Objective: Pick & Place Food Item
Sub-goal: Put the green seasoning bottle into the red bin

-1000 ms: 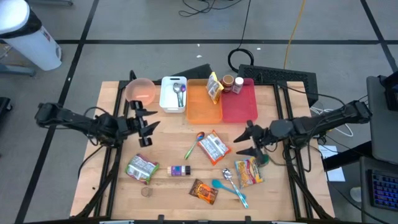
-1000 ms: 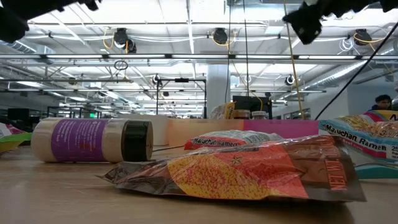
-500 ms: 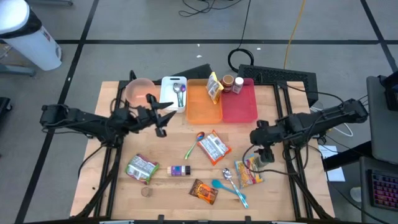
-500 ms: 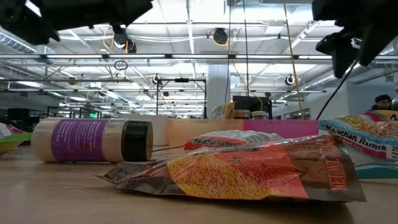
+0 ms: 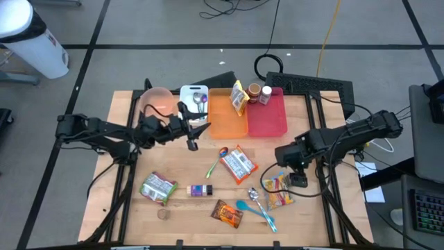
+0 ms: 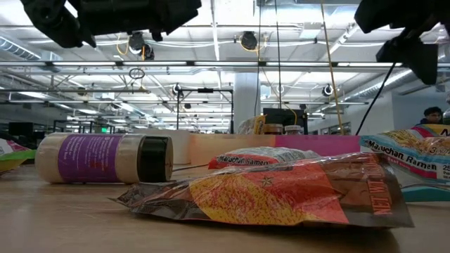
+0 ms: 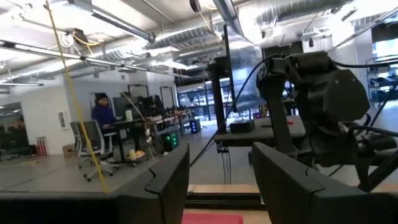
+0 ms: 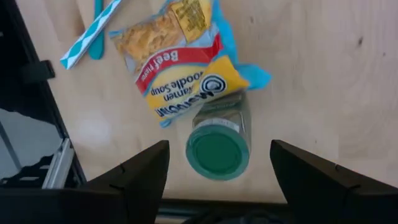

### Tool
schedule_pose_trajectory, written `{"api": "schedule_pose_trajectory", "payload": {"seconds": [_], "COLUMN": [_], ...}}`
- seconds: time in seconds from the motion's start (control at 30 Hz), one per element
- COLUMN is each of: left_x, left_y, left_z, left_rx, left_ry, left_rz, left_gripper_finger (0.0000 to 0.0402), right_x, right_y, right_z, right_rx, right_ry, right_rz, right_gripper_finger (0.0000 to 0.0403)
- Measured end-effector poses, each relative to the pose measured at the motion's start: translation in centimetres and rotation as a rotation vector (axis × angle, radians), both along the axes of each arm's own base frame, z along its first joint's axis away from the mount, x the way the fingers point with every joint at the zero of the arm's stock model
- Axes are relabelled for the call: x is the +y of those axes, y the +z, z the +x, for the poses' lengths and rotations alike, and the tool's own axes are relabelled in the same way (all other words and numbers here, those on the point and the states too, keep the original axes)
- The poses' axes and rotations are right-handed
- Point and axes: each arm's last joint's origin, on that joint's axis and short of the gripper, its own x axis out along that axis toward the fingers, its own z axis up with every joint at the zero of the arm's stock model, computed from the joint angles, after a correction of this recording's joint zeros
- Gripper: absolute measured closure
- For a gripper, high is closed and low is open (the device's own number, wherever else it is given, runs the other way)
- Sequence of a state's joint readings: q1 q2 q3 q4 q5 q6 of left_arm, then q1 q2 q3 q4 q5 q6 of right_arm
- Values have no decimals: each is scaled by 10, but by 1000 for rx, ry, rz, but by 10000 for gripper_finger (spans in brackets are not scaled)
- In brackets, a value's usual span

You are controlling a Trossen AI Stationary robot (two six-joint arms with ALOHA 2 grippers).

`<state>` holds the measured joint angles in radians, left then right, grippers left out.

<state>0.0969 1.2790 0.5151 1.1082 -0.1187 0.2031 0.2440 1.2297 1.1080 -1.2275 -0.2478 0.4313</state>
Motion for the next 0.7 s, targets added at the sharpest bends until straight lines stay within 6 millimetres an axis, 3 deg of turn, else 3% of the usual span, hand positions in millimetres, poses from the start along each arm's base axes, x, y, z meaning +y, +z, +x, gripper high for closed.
{"api": "schedule_pose_trajectory", "payload": {"seconds": [0.37, 0.7], "left_x": [2, 2], "left_y": [0, -4], "left_z": [2, 3], "left_rx": [3, 42], "left_ry": [-65, -66], "left_rz": [-2, -8], "left_gripper_finger": [220, 220], "right_x": [-1, 20], "right_y": [-1, -1], "right_z": [-6, -13], "right_rx": [69, 21], "right_ry": [-50, -11], "right_rz": [-45, -173], "right_gripper_finger": [138, 138]}}
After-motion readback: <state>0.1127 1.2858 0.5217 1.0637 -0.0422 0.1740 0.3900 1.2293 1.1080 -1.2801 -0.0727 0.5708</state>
